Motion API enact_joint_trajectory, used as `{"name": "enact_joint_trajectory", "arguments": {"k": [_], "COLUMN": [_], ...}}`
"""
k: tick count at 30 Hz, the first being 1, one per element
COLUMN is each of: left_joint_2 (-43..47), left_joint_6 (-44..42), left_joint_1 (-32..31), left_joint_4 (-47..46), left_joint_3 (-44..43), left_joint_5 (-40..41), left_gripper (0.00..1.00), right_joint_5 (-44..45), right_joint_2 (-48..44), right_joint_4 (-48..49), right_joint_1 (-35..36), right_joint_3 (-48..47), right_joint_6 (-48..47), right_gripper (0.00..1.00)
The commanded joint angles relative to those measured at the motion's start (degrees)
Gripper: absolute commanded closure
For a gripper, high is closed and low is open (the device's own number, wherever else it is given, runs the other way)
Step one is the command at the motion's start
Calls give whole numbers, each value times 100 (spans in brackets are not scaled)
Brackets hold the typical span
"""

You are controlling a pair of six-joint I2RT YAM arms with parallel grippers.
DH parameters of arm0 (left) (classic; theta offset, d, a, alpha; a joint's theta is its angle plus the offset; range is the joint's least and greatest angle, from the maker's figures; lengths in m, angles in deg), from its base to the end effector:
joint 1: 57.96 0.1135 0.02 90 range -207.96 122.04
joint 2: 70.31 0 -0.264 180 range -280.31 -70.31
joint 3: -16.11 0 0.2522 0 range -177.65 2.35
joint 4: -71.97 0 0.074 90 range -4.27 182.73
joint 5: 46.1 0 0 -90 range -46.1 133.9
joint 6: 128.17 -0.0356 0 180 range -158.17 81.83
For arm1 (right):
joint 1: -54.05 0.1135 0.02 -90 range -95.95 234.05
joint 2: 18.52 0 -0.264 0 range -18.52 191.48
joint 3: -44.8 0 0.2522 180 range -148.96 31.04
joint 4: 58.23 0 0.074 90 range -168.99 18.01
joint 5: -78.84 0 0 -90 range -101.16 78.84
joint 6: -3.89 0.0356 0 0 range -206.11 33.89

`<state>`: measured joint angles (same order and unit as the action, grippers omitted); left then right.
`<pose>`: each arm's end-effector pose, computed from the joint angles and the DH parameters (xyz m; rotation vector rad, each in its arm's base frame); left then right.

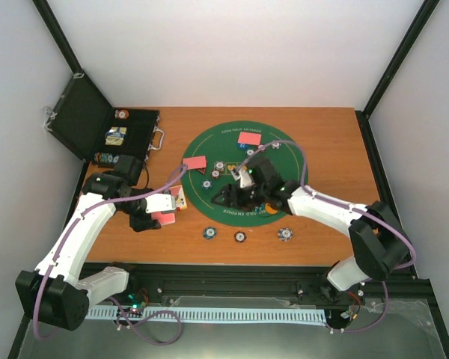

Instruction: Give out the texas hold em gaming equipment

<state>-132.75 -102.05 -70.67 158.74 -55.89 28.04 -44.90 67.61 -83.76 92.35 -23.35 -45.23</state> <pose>0.1642 -0.0470 0.2839 1.7784 2.1814 -0.2173 0.2367 0.2121 0.2277 -0.2766 2.5746 1.3029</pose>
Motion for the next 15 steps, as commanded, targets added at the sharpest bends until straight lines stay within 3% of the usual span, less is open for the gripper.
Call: {"name": "enact_joint_trajectory", "arguments": {"k": [1,15], "left_joint_2": [43,45], "left_joint_6": [-72,-55], "left_joint_1": [-12,-12], "left_joint_4": [31,36], "left_joint_3": [-179,-224], "left_joint_5": [-110,-137], "left_gripper": [99,99], "right_joint_5": [-186,-319], "right_joint_2": [-5,1230], "right_joint_4": [1873,2942], "right_joint_1": [647,1675], "right_joint_3": [203,-563], "right_joint_6": [1391,2017], "right_gripper": [26,26]}}
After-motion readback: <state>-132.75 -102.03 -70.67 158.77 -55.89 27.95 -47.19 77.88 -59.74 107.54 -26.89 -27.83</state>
